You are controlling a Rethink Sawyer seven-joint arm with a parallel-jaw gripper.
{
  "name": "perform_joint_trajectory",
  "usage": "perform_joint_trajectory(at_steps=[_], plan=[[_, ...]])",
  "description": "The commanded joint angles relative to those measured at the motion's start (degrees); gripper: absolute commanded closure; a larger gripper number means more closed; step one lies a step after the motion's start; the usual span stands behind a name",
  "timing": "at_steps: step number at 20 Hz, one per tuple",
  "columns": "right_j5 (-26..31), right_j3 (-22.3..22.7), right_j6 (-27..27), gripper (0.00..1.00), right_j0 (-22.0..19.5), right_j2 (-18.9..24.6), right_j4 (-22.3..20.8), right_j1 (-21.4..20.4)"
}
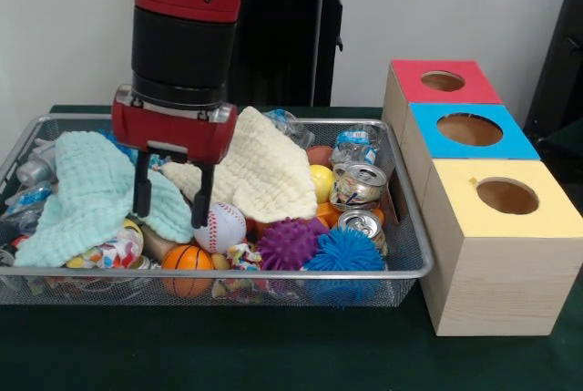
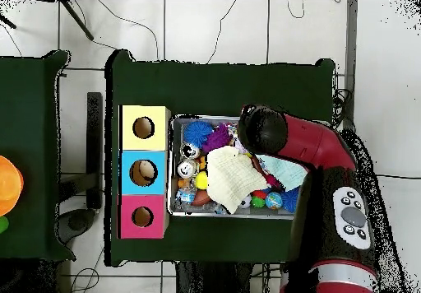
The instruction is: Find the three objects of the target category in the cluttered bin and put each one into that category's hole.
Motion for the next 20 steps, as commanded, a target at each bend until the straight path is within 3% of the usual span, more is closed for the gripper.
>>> perform_joint_trajectory(at_steps=[1,20], plan=[[-3.23,5.85,15.41,0.0,1.97,-0.74,2.24,4.2],[-6.45,6.65,13.99,0.0,1.4,0.41,6.14,7.68]])
